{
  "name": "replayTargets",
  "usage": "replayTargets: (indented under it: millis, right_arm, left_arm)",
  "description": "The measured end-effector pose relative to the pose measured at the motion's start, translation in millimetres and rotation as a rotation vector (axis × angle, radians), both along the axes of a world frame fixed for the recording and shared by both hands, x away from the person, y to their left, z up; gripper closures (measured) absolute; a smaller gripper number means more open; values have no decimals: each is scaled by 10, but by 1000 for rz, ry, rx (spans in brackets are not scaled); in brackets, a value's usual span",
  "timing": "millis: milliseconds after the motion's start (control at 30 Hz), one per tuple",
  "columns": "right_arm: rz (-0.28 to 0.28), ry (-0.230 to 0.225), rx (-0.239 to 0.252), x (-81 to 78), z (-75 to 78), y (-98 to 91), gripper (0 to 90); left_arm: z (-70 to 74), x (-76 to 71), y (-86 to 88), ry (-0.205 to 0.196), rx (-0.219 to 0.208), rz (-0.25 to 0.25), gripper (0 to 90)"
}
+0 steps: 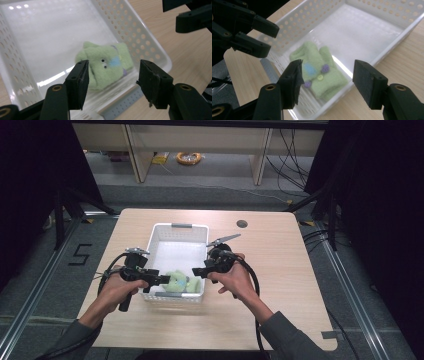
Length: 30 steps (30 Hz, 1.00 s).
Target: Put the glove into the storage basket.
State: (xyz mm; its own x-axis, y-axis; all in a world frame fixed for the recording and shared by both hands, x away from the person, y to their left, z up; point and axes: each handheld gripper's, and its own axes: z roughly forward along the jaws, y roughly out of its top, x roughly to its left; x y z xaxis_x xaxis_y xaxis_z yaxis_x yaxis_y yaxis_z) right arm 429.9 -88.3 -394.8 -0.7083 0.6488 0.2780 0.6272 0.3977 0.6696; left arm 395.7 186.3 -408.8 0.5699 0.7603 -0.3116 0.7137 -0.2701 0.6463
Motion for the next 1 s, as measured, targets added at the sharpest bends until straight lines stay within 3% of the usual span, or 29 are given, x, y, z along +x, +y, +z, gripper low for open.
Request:
replayTargets:
  millis: [200,233,467,533,567,633,700,767,833,1000]
  right_arm:
    - [6,-21,34,-65,45,-180,394]
    - [1,-20,44,-86,55,-206,388]
    - [2,-36,80,-180,55,-439,368]
    - [-12,-27,93,-214,39,-503,366]
    - [-7,-46,92,-207,20,-550,366]
    - [-31,-16,106,-258,2,-618,363]
    - [-26,-56,91,-264,-23,-691,358]
    - [-37,-43,106,-321,-42,-745,355]
    - [-28,-76,97,-345,-58,-807,351]
    - [-33,-96,112,-456,-105,-931,335]
  left_arm:
    - [49,-190,-99,-33,-23,-39,371]
    - [44,-226,-136,-38,-43,-26,368]
    - [35,-451,-278,-59,-88,-78,355]
    - [13,-506,-319,-64,-97,-93,356]
    - [-6,-533,-343,-70,-103,-90,356]
    - [-39,-577,-376,-70,-100,-108,356]
    - [-88,-630,-424,-75,-117,-125,355]
    - [-129,-671,-460,-77,-132,-137,352]
    - [-179,-730,-513,-85,-142,-145,348]
    - [-295,-858,-614,-97,-128,-166,331]
